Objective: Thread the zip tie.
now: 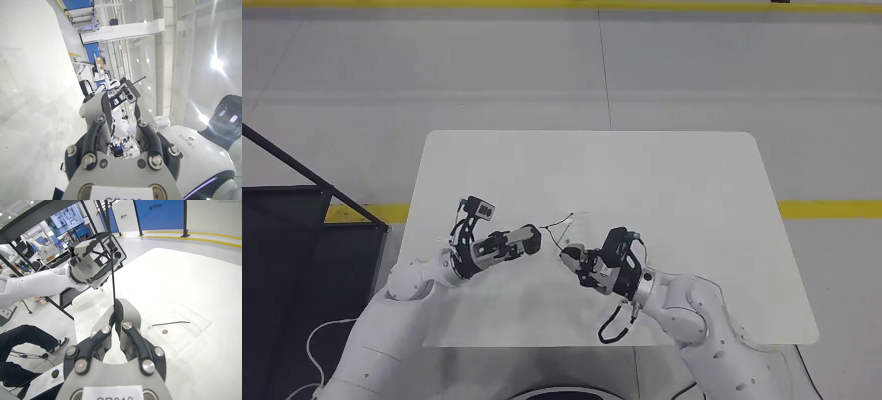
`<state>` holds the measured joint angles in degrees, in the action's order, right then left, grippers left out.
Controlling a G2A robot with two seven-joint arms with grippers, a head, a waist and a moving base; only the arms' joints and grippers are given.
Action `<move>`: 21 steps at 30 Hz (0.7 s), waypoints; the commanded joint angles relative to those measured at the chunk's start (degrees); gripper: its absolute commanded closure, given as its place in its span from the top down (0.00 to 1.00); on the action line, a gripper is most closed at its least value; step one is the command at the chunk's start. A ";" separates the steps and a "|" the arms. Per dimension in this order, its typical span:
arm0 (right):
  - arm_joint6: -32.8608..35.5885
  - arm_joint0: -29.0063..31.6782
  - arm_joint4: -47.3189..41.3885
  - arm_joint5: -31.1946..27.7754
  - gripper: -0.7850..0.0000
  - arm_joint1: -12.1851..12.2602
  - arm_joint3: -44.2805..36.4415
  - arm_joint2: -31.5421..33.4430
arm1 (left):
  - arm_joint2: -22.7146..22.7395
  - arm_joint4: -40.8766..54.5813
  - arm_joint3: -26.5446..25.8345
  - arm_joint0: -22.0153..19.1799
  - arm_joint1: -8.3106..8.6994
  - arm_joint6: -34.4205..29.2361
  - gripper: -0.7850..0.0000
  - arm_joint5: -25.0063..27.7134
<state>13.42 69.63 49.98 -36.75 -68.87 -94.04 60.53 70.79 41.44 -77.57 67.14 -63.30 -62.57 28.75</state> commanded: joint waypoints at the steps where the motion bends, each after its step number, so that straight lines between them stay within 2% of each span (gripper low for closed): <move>1: -0.06 0.03 0.38 0.18 0.00 -0.01 -0.15 -0.13 | -0.23 0.23 0.29 -0.26 -0.09 -0.09 0.44 -0.35; 8: -0.20 0.01 1.24 0.13 0.00 0.02 -0.31 -0.39 | -0.82 1.36 1.70 -1.29 -0.45 -0.83 0.37 -1.15; 10: -0.23 0.01 1.25 0.16 0.00 0.02 -0.31 -0.41 | -0.95 1.36 1.97 -1.45 -0.54 -0.88 0.27 -1.04; 13: -0.36 -0.03 1.48 0.08 0.00 0.02 -0.24 -0.53 | -1.11 1.33 2.37 -1.71 -0.67 -0.88 0.18 -0.92; 21: -0.30 -0.22 1.92 -0.32 0.00 0.07 0.02 -0.66 | -1.27 1.42 2.92 -2.14 -0.97 -0.66 0.24 -0.83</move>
<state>13.11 69.42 51.85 -37.04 -68.80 -94.04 59.88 69.53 42.85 -74.69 65.04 -64.23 -63.25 27.91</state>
